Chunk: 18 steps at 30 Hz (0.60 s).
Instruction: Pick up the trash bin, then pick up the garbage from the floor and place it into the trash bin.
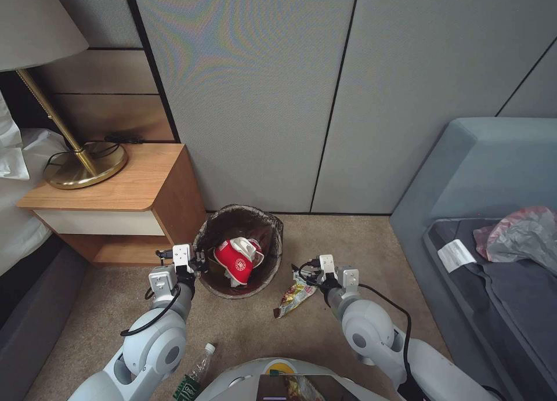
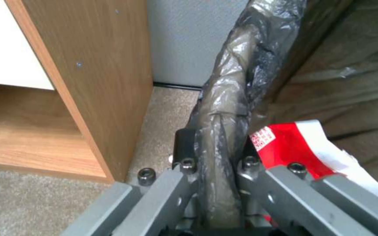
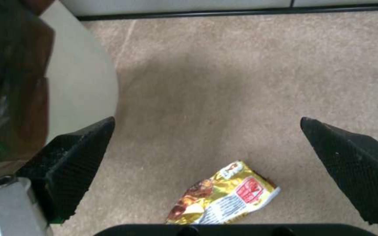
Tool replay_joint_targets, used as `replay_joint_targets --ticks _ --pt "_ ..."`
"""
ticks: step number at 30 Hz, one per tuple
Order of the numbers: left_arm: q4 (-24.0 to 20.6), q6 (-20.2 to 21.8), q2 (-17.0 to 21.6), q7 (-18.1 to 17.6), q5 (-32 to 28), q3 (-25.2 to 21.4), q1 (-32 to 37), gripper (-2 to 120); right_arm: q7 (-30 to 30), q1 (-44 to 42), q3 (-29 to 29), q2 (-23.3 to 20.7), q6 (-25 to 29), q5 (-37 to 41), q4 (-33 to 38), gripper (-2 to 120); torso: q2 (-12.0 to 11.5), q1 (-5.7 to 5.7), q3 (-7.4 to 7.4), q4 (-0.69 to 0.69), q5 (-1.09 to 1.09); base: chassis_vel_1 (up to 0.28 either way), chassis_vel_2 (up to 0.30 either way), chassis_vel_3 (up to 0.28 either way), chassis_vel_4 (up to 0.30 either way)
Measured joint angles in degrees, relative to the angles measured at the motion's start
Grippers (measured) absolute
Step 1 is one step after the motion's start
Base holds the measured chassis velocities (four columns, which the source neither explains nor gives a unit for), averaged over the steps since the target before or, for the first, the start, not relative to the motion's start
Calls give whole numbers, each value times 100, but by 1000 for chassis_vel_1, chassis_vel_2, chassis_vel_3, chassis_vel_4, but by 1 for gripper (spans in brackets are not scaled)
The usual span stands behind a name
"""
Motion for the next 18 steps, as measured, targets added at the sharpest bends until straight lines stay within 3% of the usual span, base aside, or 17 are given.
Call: replay_joint_targets --ticks 5,6,8,10,12,18 --pt "0 0 0 -1 0 0 -1 0 133 124 -147 78 -58 41 -218 100 0 0 -1 -2 -5 0 0 0 0" --pt "0 0 0 0 0 0 0 0 203 208 -310 128 -116 101 -399 100 -1 0 1 5 5 0 0 0 0" --pt "0 0 0 0 -1 0 1 0 224 221 -335 141 -120 103 -429 100 -1 0 1 3 7 0 0 0 0" --pt "1 1 0 -2 0 0 0 0 273 223 -360 172 -104 82 -461 100 -1 0 0 3 -6 0 0 0 0" --pt "0 0 0 0 0 0 0 0 298 181 -338 188 -91 55 -428 100 -1 0 0 1 2 0 0 0 0" --pt "0 0 0 0 0 0 0 0 397 -136 333 269 0 -181 45 100 -1 0 0 0 0 0 0 0 0"
